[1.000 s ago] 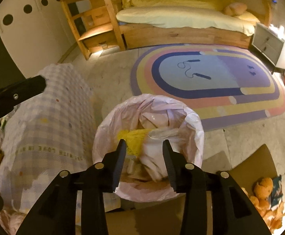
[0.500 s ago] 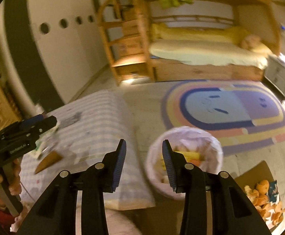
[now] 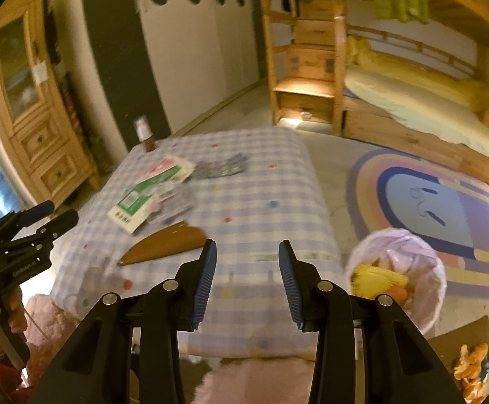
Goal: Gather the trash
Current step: 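Return both tools to the table toward the brown leather sheath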
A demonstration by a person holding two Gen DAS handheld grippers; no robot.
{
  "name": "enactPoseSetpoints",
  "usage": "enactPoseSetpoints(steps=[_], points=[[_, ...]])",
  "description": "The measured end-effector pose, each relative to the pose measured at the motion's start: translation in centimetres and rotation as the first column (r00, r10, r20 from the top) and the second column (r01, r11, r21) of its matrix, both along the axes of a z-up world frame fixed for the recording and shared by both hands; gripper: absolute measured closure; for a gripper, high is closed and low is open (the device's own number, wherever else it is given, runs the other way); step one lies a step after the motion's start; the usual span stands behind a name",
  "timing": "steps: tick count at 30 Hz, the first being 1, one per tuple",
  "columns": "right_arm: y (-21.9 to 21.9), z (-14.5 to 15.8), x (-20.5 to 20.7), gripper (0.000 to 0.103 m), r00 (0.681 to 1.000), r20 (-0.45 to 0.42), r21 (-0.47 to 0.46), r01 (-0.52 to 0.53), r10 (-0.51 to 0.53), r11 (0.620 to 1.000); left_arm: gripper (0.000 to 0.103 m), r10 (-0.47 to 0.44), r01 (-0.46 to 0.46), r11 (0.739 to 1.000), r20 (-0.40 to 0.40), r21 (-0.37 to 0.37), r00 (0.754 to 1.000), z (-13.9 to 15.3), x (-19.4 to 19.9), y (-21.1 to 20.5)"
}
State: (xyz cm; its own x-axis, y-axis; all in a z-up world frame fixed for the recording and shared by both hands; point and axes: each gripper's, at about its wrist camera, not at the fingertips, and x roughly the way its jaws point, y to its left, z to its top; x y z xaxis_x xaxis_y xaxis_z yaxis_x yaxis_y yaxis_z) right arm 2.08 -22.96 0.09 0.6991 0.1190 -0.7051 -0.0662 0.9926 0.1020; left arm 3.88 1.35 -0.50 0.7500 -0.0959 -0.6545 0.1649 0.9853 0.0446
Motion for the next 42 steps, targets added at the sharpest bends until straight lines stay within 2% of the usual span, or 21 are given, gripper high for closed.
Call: enactPoseSetpoints(steps=[4, 9, 14, 21, 24, 26, 27, 29, 30, 38, 42], points=[[3.1, -1.9, 1.3, 0.063, 0.998, -0.055, -0.01, -0.044, 0.043, 0.999, 0.032, 0.056, -0.056, 0.998, -0.026, -0.003, 0.998, -1.4, 0.1, 2.9], [6.2, -4.2, 3.0, 0.063, 0.99, -0.112, -0.018, -0.088, 0.086, 0.996, 0.032, 0.083, -0.084, 0.996, -0.045, -0.016, 0.996, -2.8, 0.8, 4.4], [8.7, -6.4, 4.8, 0.05, 0.984, -0.152, -0.039, -0.102, 0.095, 0.994, 0.032, 0.095, -0.097, 0.995, -0.048, -0.032, 0.994, -3.4, 1.0, 5.3], [10.8, -8.5, 7.4, 0.049, 0.976, -0.196, -0.032, -0.103, 0.094, 0.994, 0.032, 0.1, -0.103, 0.994, -0.064, -0.041, 0.993, -4.3, 1.2, 6.2], [10.9, -8.9, 8.4, 0.042, 0.973, -0.21, -0.024, -0.098, 0.091, 0.995, 0.032, 0.103, -0.106, 0.993, -0.064, -0.044, 0.993, -4.5, 1.1, 6.3], [11.0, -9.1, 9.1, 0.031, 0.971, -0.22, -0.021, -0.1, 0.093, 0.995, 0.032, 0.105, -0.108, 0.993, -0.064, -0.047, 0.992, -4.5, 1.2, 6.5], [11.1, -9.2, 9.5, 0.03, 0.97, -0.225, -0.025, -0.104, 0.095, 0.994, 0.032, 0.105, -0.108, 0.993, -0.064, -0.048, 0.992, -4.5, 1.2, 6.5], [11.6, -9.2, 9.8, 0.016, 0.97, -0.225, -0.04, -0.107, 0.095, 0.993, 0.032, 0.11, -0.114, 0.992, -0.066, -0.052, 0.992, -4.5, 1.2, 6.6], [12.0, -9.3, 9.9, 0.015, 0.971, -0.221, -0.052, -0.107, 0.093, 0.993, 0.032, 0.114, -0.118, 0.992, -0.067, -0.053, 0.991, -4.5, 1.1, 6.7], [14.9, -10.3, 10.3, 0.012, 0.971, -0.235, -0.108, -0.072, 0.045, 0.992, 0.03, 0.143, -0.147, 0.987, -0.073, -0.059, 0.987, -4.6, 1.1, 7.7], [15.1, -10.0, 9.4, 0.014, 0.97, -0.237, -0.143, -0.098, 0.063, 0.985, 0.03, 0.147, -0.151, 0.987, -0.08, -0.045, 0.986, -4.9, 1.3, 7.7]])
